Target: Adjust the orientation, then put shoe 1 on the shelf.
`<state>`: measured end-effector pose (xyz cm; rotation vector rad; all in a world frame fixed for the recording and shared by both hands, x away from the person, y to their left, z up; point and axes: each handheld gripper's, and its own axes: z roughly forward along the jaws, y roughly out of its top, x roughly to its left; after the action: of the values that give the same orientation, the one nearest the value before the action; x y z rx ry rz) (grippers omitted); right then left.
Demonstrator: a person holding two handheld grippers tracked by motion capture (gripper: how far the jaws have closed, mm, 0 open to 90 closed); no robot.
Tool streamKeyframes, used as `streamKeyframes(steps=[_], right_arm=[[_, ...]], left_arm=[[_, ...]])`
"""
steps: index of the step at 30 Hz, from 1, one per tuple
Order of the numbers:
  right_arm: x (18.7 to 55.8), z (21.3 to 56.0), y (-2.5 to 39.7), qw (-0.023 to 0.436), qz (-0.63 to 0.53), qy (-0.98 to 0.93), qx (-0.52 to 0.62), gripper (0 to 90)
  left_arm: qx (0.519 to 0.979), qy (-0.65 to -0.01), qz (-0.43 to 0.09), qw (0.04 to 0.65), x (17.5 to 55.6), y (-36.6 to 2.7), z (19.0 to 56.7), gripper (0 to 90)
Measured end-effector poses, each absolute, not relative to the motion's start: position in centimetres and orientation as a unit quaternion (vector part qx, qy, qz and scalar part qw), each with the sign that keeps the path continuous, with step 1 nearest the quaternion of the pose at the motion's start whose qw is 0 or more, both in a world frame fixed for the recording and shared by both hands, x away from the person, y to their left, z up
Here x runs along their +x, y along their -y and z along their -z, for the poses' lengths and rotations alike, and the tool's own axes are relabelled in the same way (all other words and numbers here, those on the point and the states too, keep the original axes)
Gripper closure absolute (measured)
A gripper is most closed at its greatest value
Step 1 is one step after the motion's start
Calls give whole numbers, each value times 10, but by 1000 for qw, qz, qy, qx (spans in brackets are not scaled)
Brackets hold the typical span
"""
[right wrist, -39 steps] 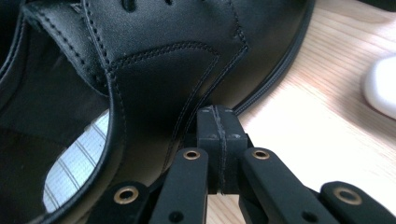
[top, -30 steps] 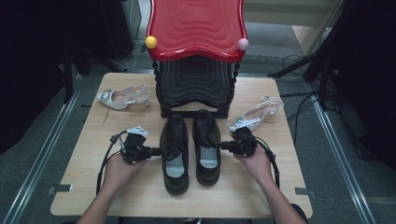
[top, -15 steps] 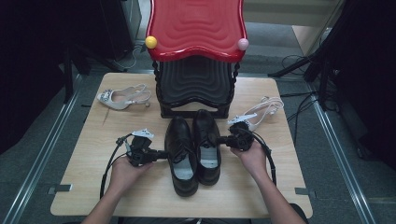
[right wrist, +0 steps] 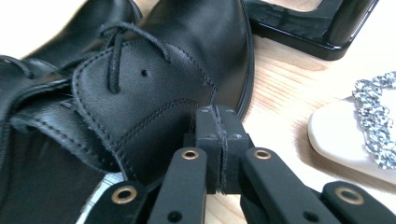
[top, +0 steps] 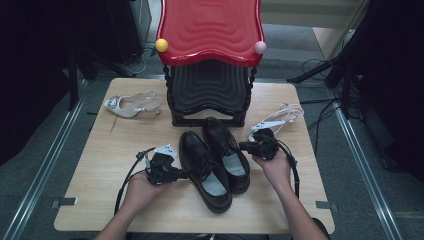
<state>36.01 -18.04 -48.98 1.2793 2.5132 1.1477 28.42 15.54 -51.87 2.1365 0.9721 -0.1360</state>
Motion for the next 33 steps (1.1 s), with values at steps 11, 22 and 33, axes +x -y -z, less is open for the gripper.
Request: streamKeyframes(steps=[11, 22, 33], right_arm=[[336, 465, 192, 50, -409, -815, 408, 830], [313, 455, 189, 26, -421, -820, 387, 727], [298, 454, 176, 10, -417, -834, 360, 594]], left_arm=[[831, -396, 21, 390, 295, -182, 505, 688], [828, -400, 5, 394, 309, -197, 497, 508], [822, -405, 2, 400, 316, -203, 495, 494]])
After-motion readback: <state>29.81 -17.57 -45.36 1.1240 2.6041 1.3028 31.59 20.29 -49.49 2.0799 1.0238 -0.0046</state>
